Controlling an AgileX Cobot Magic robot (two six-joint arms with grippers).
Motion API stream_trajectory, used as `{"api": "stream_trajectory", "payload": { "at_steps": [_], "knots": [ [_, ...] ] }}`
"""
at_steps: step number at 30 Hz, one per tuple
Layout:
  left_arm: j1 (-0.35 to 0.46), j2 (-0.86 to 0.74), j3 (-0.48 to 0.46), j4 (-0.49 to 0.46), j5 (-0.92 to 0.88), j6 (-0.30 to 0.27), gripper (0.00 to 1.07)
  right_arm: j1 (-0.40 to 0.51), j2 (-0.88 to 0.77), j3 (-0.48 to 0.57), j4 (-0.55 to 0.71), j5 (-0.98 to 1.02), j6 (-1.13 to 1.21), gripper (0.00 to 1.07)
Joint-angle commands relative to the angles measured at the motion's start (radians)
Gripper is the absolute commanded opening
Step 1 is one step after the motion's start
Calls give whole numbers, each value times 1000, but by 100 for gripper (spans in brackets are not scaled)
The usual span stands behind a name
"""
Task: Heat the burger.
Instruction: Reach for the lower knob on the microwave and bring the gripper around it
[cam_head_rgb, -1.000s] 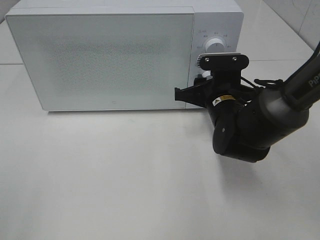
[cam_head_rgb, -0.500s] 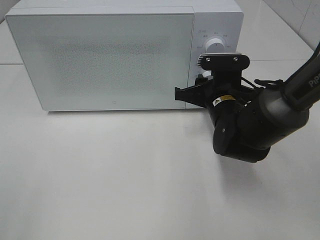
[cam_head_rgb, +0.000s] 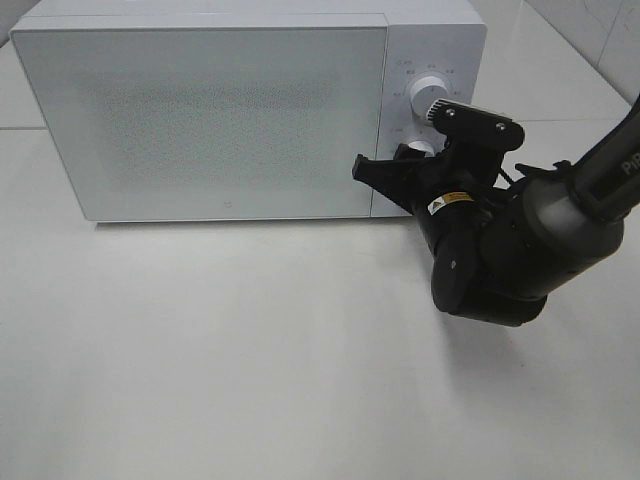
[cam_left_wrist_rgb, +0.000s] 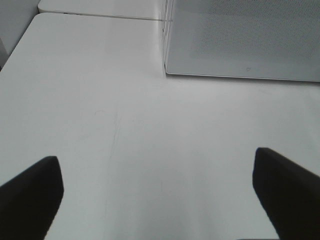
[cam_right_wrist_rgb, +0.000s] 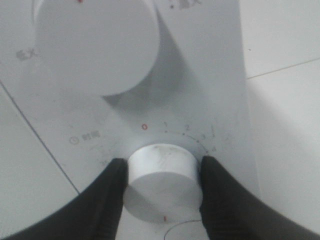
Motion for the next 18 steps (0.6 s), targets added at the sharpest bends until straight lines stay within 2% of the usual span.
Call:
{"api": "stream_trajectory", "payload": {
  "at_steps": [1, 5, 7, 8, 10, 13, 15, 18],
  "knots": [
    [2, -15, 3, -6, -13, -8, 97, -5, -22, -31, -130, -187, 167, 0],
    [2, -15, 3, -6, -13, -8, 97, -5, -22, -31, -165, -188, 270, 0],
    [2, -15, 3, -6, -13, -8, 97, -7, -22, -31, -192, -188, 416, 0],
    [2, -15, 3, -6, -13, -8, 97, -7, -22, -31, -192, -188, 416, 0],
    [2, -15, 3, -6, -13, -8, 97, -7, -22, -31, -216, -188, 603, 0],
    [2, -15, 3, -6, -13, -8, 97, -7, -22, -31, -226, -188, 635, 0],
    [2, -15, 3, -6, -13, -8, 97, -7, -22, -31, -246, -188, 793, 0],
    [2, -15, 3, -6, -13, -8, 97, -7, -22, -31, -246, -188, 825, 0]
  ]
}}
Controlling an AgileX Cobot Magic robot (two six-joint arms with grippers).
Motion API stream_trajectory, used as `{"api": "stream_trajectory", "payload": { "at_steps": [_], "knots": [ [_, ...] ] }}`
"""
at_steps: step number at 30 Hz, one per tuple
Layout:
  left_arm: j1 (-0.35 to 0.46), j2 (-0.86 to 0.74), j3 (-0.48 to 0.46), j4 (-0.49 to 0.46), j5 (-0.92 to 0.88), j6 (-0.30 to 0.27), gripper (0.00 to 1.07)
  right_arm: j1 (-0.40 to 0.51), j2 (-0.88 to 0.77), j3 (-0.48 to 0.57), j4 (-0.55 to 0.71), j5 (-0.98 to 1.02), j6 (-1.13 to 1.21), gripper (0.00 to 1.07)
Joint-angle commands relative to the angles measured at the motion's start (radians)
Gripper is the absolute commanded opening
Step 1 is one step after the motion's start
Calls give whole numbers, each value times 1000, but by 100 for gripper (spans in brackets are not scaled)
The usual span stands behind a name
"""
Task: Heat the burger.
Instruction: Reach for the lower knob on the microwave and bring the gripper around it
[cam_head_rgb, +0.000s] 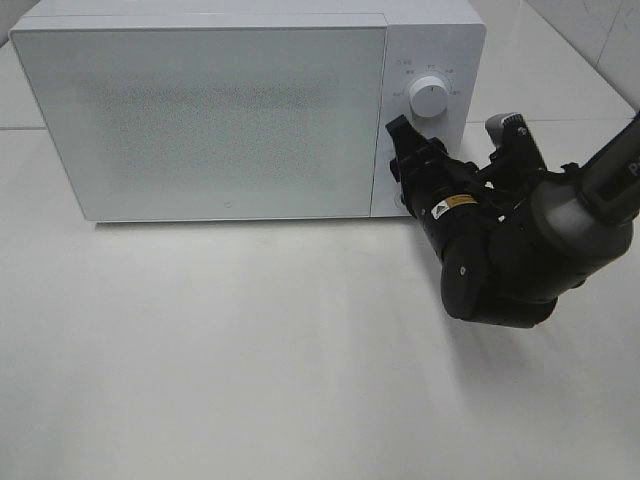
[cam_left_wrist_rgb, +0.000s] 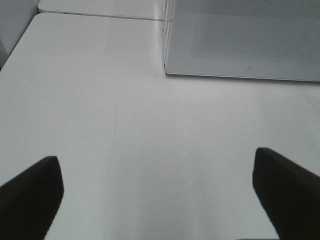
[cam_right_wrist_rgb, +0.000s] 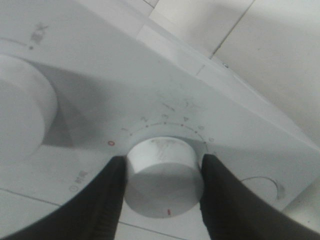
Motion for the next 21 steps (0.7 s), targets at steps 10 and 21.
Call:
{"api": "stream_trajectory", "payload": {
  "at_steps": [10, 21],
  "knots": [
    [2, -15, 3, -6, -13, -8, 97, 4, -22, -47, -168, -180, 550, 0],
    [2, -15, 3, -6, -13, -8, 97, 4, -22, -47, -143, -180, 777, 0]
  ]
}}
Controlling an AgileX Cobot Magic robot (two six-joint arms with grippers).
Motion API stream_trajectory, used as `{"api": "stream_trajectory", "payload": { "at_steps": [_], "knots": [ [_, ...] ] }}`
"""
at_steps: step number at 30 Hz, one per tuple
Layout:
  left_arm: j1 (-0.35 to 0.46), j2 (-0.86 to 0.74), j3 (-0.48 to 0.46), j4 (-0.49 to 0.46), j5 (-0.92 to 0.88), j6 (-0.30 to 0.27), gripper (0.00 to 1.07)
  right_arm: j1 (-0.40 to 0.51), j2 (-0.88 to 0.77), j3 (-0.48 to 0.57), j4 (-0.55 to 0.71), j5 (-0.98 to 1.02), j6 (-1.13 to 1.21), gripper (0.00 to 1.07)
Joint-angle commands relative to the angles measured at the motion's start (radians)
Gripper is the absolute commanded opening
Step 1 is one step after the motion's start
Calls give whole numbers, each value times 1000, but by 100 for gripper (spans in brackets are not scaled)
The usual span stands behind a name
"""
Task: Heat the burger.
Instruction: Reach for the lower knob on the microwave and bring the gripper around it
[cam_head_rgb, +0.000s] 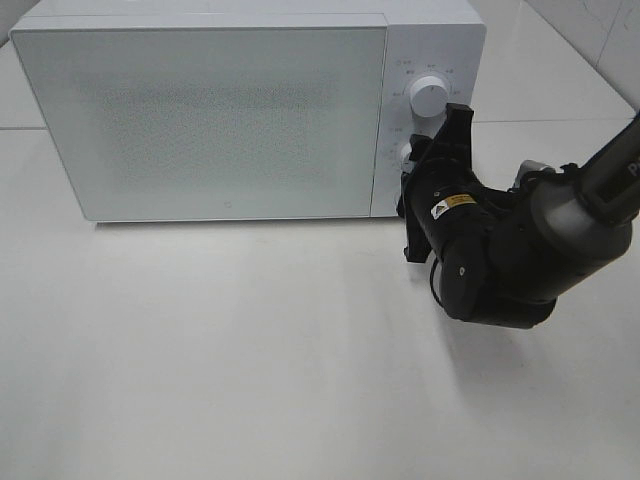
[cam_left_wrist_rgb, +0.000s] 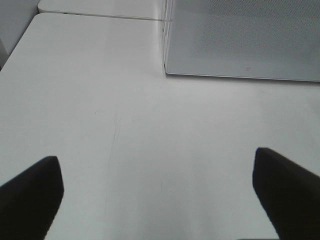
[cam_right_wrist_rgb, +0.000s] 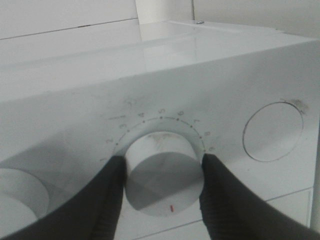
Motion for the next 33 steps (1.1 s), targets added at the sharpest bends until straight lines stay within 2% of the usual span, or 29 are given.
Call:
{"api": "stream_trajectory", "payload": {
  "at_steps": [1, 23, 28, 31, 32, 33],
  "knots": [
    [2, -15, 3, -6, -13, -8, 97, 3, -22, -48, -145, -173, 48, 0],
    [2, -15, 3, -6, -13, -8, 97, 3, -22, -48, -114, -173, 9, 5],
    [2, -15, 3, -6, -13, -8, 97, 3, -22, -48, -78, -195, -15, 12],
    [2, -15, 3, -6, -13, -8, 97, 3, -22, -48, -48, -208, -47, 19],
    [2, -15, 3, -6, -13, -8, 97, 3, -22, -48, -29, -208, -47, 25],
    [2, -15, 3, -6, -13, -8, 97, 3, -22, -48, -29, -208, -47, 25]
  ]
}}
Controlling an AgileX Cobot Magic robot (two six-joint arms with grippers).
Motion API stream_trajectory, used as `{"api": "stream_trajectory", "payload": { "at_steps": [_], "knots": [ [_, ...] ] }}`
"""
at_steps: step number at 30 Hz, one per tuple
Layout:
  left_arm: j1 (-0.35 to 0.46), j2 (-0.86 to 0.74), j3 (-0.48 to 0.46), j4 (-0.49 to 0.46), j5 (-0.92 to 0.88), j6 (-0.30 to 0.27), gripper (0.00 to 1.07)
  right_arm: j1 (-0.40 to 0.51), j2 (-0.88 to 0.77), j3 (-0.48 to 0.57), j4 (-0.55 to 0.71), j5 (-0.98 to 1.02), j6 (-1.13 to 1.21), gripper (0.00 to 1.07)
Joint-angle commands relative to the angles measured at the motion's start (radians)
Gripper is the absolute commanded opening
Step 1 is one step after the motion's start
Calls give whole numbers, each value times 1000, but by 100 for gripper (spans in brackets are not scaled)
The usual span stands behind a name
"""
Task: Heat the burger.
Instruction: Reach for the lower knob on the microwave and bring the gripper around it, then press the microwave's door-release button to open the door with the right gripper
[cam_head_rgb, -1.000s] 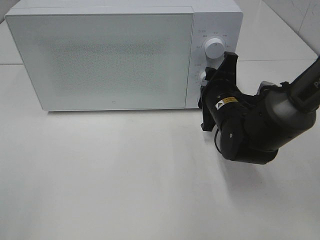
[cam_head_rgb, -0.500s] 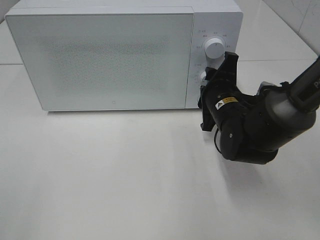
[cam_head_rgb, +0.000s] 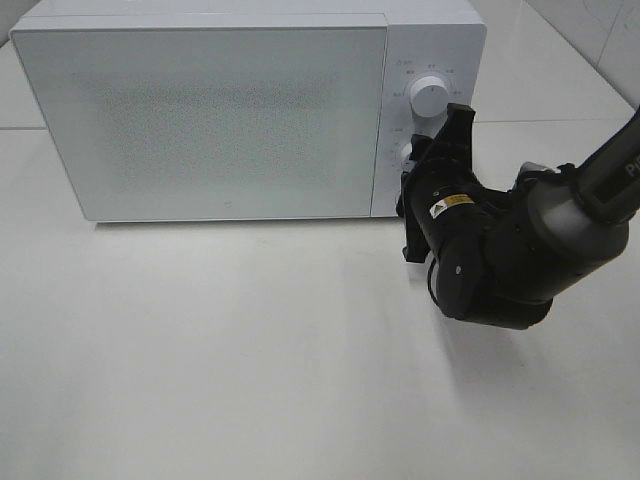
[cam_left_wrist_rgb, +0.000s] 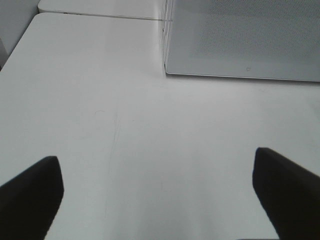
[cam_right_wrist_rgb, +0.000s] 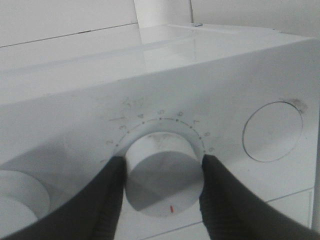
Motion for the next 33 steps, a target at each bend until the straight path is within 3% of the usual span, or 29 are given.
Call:
{"api": "stream_trajectory", "payload": {
  "at_steps": [1, 8, 16, 25, 33],
  "knots": [
    [2, -15, 3, -6, -13, -8, 97, -2, -22, -45, -49, -207, -40, 31],
    [2, -15, 3, -6, -13, -8, 97, -2, -22, -41, -1, -207, -64, 44],
    [2, -15, 3, -6, -13, -8, 97, 1, -25, 14, 1, -207, -95, 70],
    [2, -15, 3, -5, -13, -8, 97, 1, -74, 89, -66, -188, -142, 70],
    [2, -15, 3, -5, -13, -8, 97, 1, -198, 227, -165, 19, -372, 70]
  ]
}}
